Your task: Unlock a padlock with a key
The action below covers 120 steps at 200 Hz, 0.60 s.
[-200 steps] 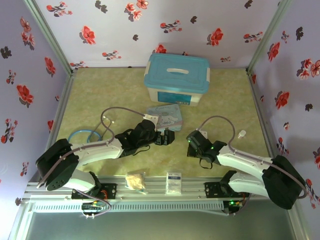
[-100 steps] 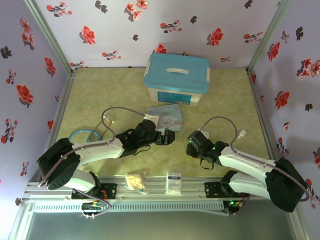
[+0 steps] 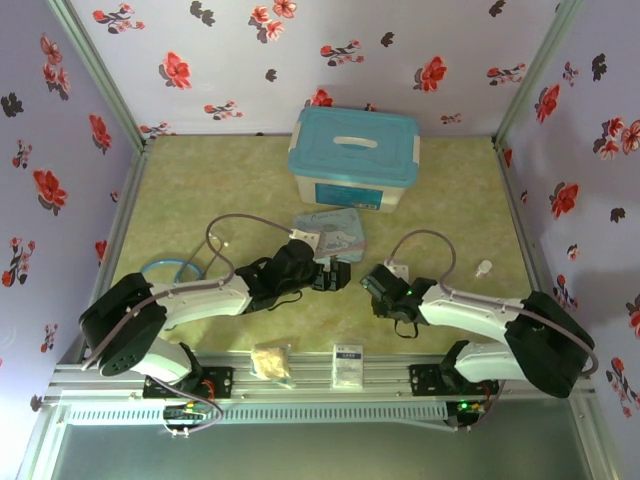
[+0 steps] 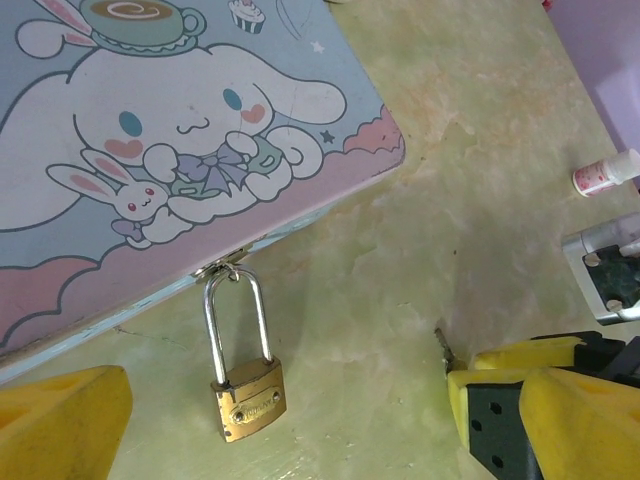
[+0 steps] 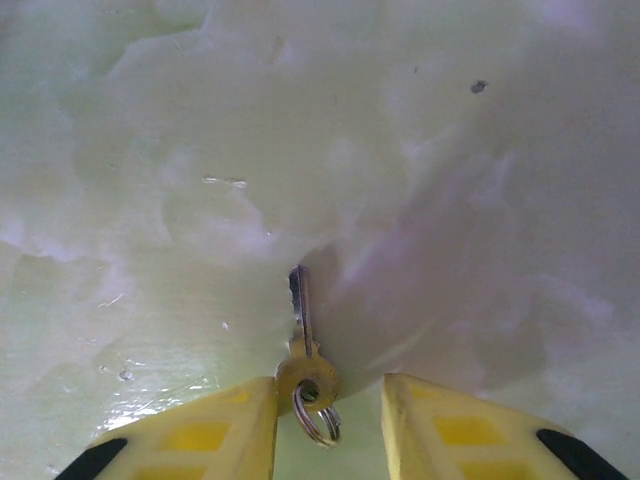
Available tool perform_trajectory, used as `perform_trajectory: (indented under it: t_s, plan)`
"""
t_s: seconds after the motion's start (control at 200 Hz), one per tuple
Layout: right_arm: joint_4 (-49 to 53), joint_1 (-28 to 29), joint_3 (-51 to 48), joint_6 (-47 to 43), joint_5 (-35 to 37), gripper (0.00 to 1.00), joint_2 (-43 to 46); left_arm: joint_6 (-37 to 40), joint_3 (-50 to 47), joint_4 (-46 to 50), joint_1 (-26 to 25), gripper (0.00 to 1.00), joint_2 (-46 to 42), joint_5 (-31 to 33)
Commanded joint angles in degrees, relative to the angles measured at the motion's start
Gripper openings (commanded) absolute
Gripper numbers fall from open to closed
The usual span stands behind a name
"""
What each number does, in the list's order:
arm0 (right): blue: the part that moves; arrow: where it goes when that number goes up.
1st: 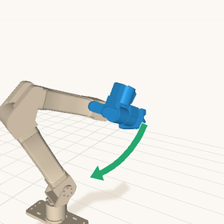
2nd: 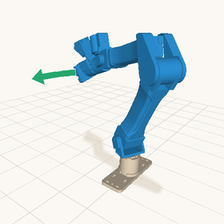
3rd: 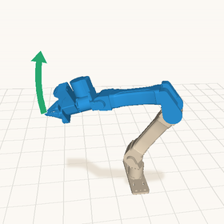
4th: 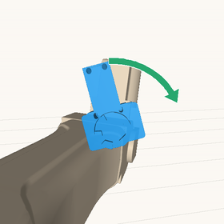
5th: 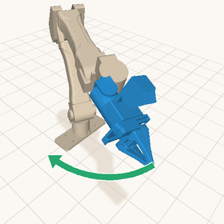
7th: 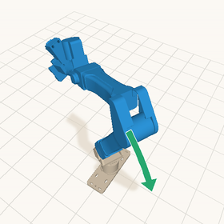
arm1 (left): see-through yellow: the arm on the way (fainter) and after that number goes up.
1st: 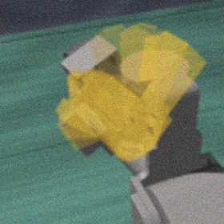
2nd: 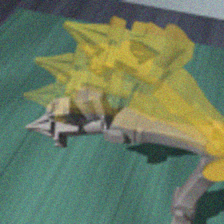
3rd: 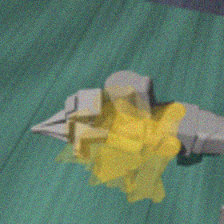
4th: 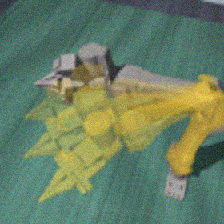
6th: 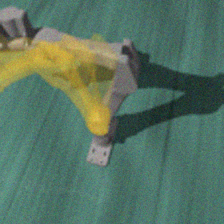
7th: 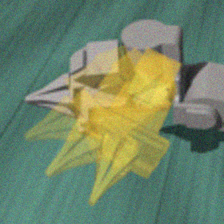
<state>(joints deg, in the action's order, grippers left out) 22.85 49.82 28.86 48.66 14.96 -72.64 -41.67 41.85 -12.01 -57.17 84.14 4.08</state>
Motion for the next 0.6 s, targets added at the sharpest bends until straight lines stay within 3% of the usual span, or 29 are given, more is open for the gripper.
perform_trajectory:
  t_s: [0.0,0.325,0.595]
  plan:
    - [-3.8,0.8,-1.3,1.1,-3.1,0.27,-3.5,0.5,2.0,-1.4,-0.2,1.0,0.9,0.4]
    - [-8.0,-2.0,-2.7,-3.6,-7.0,0.01,-3.7,1.0,1.8,-1.4,-0.1,1.0,1.4,0.5]
    - [-4.1,-4.4,-2.1,-10.3,-9.1,0.0,6.3,1.9,1.1,-0.2,1.3,1.0,-1.7,1.0]
